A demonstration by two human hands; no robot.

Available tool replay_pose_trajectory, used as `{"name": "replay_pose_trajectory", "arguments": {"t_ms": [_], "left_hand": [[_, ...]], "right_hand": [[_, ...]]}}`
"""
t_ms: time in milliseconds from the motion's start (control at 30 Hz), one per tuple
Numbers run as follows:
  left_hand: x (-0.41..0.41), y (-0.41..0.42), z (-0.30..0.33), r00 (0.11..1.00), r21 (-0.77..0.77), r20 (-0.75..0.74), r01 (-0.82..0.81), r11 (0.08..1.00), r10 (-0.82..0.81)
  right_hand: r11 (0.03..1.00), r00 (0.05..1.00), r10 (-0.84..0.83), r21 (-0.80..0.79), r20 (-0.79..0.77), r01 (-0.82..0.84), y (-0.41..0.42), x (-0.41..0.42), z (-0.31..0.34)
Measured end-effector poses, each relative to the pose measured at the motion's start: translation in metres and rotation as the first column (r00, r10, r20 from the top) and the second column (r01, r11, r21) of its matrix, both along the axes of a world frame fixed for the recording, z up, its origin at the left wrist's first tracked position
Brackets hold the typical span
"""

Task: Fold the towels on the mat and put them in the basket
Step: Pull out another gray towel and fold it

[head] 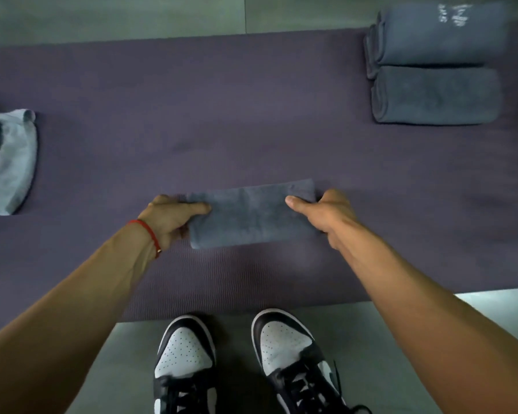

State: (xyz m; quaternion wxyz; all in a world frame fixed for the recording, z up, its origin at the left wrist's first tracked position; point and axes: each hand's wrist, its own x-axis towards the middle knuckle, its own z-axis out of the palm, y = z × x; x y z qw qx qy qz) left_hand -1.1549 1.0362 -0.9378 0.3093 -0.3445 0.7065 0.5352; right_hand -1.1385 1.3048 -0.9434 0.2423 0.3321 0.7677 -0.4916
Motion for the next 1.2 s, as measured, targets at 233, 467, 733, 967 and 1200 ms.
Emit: {"name": "replay_pose_trajectory", "arguments": {"t_ms": [233,467,733,967,1200], "left_hand": [[0.032,0.092,0.012,0.972,0.145,-0.086,0.230,0.962,-0.220],[-0.047,0.196,0.038,0.913,0.321,-0.198,0.404,0.856,-0.357],[-0.145,0.289,0.062,0.893,0.431,-0.302,0.440,0.788,-0.334],[-0.213,0.359,0.031,0.890,0.207,-0.437,0.240,0.948,-0.130],[-0.244,0.369,-0.053,0.867,-0.085,-0.464,0.161,0.983,-0.182]], "right_hand": [[0.971,0.969,-0.233,-0.073,-0.082,0.227,0.104,0.068,0.028],[0.823,0.807,-0.547,-0.321,-0.223,0.469,0.193,0.027,0.039],[0.825,0.707,-0.563,-0.256,-0.427,0.503,0.281,-0.080,0.049],[0.779,0.698,-0.627,-0.279,-0.347,0.561,0.346,-0.179,0.049],[0.851,0.848,-0.359,0.236,-0.389,0.469,0.343,-0.184,0.000]]}}
